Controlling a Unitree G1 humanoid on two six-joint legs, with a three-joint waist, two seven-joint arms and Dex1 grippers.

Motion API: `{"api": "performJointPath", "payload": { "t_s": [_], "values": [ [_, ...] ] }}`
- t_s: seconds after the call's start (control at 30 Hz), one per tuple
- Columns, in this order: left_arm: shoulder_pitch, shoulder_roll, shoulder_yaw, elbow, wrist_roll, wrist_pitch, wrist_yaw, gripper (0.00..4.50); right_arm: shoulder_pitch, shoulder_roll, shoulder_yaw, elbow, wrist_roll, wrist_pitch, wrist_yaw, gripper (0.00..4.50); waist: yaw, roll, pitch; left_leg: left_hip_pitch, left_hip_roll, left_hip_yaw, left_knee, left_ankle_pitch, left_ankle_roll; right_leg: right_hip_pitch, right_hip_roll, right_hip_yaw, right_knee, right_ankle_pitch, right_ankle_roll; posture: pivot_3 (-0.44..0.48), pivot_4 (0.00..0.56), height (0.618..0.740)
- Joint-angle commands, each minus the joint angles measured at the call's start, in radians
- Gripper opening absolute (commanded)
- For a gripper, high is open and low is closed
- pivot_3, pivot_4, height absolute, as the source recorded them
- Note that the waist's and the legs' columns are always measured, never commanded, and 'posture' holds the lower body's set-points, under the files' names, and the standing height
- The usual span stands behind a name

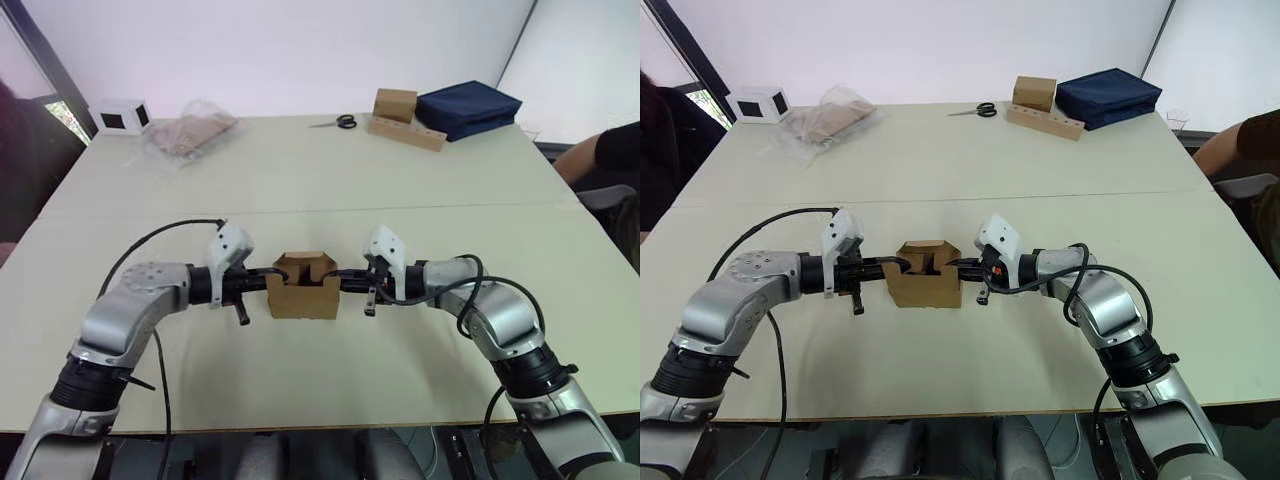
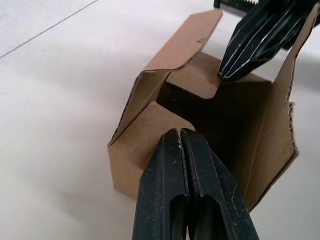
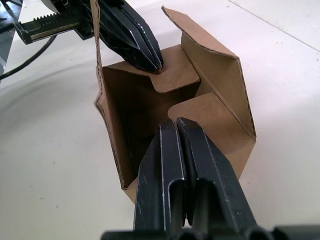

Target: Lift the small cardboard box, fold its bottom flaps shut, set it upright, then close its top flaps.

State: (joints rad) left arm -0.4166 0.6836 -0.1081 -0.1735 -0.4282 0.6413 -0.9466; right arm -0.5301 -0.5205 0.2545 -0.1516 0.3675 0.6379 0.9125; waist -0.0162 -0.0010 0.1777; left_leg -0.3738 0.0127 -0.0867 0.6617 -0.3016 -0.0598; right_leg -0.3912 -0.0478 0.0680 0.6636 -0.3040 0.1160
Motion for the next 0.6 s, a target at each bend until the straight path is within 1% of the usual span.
{"api": "performJointPath", "payload": {
  "t_s": [0.03,0.1,0.3,0.37,0.43,0.5,0.6],
  "values": [
    [0.009,0.035,-0.067,0.027,0.082,0.023,0.014,0.04,-0.012,-0.034,0.024,-0.026,-0.032,0.032,0.007,0.0,0.0,0.0,0.0,0.001,0.0,0.0,0.0,0.0,0.001,0.002,0.0,0.0,-0.001,0.0,0.0,0.0,0.15,0.74],
    [-0.003,0.05,-0.08,0.021,0.106,0.009,0.009,0.04,-0.023,-0.048,0.036,-0.039,-0.044,0.042,0.009,0.0,0.0,0.0,0.0,0.001,0.0,0.0,0.0,0.0,0.001,0.001,0.0,0.0,-0.001,0.0,0.0,0.0,0.15,0.74],
    [-0.035,0.085,-0.078,-0.024,0.1,0.016,-0.022,0.04,-0.058,-0.055,0.052,-0.065,-0.061,0.073,0.003,0.0,-0.003,0.0,0.0,0.001,0.0,0.0,0.0,0.0,0.001,0.0,0.001,0.0,0.0,0.0,0.0,0.0,0.15,0.74],
    [-0.039,0.098,-0.06,-0.043,0.075,0.018,-0.041,0.04,-0.057,-0.052,0.04,-0.07,-0.053,0.076,0.001,0.0,-0.004,0.0,0.0,0.001,0.0,0.0,0.0,0.0,0.001,0.0,0.001,0.0,0.0,0.0,0.0,0.0,0.15,0.74],
    [-0.045,0.114,-0.025,-0.058,0.038,0.031,-0.061,0.04,-0.048,-0.052,0.013,-0.075,-0.037,0.066,0.002,0.0,-0.005,0.0,0.0,0.0,0.0,0.0,0.0,-0.001,0.001,-0.001,0.001,0.0,0.0,0.0,0.0,0.0,0.15,0.74],
    [-0.063,0.139,-0.01,-0.064,0.034,0.035,-0.075,0.04,-0.033,-0.049,-0.04,-0.082,-0.005,0.056,0.0,0.0,-0.005,0.0,0.001,-0.001,0.0,0.0,-0.001,-0.001,0.001,-0.002,0.001,0.0,0.0,0.0,0.0,0.0,0.15,0.74],
    [-0.094,0.145,0.014,-0.051,0.017,0.046,-0.08,0.04,-0.017,-0.049,-0.093,-0.101,0.033,0.064,0.001,0.0,-0.004,0.0,0.002,-0.004,0.0,0.0,-0.001,-0.001,0.001,-0.004,0.001,0.0,0.0,0.0,0.0,0.0,0.15,0.74]
  ]
}}
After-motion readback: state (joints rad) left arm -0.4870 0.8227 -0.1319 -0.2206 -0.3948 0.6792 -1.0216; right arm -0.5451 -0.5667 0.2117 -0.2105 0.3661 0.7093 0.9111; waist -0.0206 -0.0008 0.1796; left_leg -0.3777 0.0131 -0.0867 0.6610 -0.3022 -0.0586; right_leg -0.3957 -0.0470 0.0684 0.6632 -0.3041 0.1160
